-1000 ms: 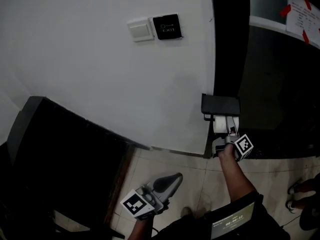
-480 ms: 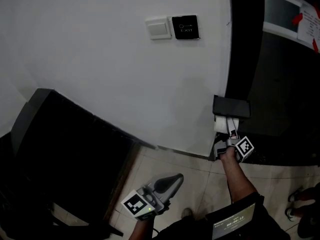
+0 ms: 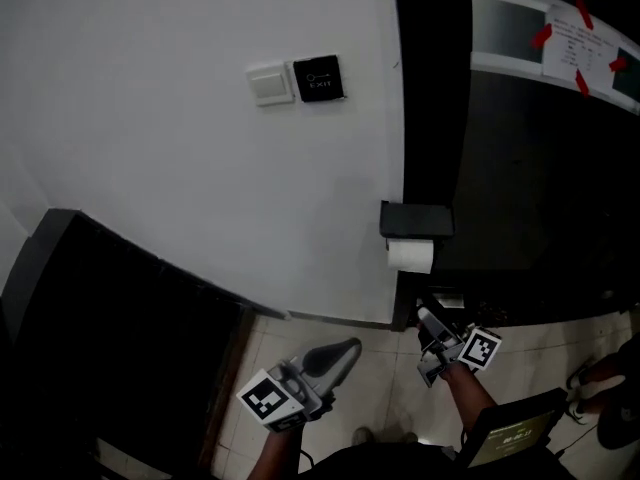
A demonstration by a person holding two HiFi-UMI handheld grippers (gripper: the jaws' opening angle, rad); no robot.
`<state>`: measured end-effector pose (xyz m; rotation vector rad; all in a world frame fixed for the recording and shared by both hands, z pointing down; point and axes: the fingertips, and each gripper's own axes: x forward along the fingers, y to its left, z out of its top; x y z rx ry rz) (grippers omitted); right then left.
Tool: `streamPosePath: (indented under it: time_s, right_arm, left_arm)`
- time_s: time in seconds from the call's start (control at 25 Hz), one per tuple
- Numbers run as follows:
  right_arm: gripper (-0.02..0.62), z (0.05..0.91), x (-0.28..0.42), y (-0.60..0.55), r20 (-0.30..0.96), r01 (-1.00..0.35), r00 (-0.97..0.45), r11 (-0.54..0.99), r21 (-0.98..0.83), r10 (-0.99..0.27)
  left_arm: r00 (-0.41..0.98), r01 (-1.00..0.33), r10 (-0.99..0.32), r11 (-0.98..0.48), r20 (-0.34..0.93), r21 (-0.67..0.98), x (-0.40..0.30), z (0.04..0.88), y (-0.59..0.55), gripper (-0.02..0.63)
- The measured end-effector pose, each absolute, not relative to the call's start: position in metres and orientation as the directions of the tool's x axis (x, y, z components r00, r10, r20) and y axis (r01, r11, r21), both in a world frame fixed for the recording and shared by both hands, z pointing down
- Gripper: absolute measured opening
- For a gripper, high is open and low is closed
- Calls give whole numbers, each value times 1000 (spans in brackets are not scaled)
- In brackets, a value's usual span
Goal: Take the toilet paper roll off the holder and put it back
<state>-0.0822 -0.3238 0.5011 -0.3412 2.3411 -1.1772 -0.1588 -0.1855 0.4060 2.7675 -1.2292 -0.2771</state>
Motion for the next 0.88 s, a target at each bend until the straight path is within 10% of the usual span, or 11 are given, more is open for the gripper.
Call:
streamPosePath:
  time_s: [0.16,0.36,0.88]
  right_arm:
    - [373,431,-61,-265,-253,-118,-927,854,-506,-278]
    - [4,352,-27,-222,-292,-257,-904,943,-213,-312]
    - [2,325,-3,-178,-332,-259,-898,957,-128,-287]
  left_arm:
    - [696,-689,-700,-714,-160,124,-138,390,-195,-5]
    - [768,-608,-603,-793,-213,53,-94,363,-196,-5]
    - [826,-527,-520,-849,-220,30,-48,351,-176,-5]
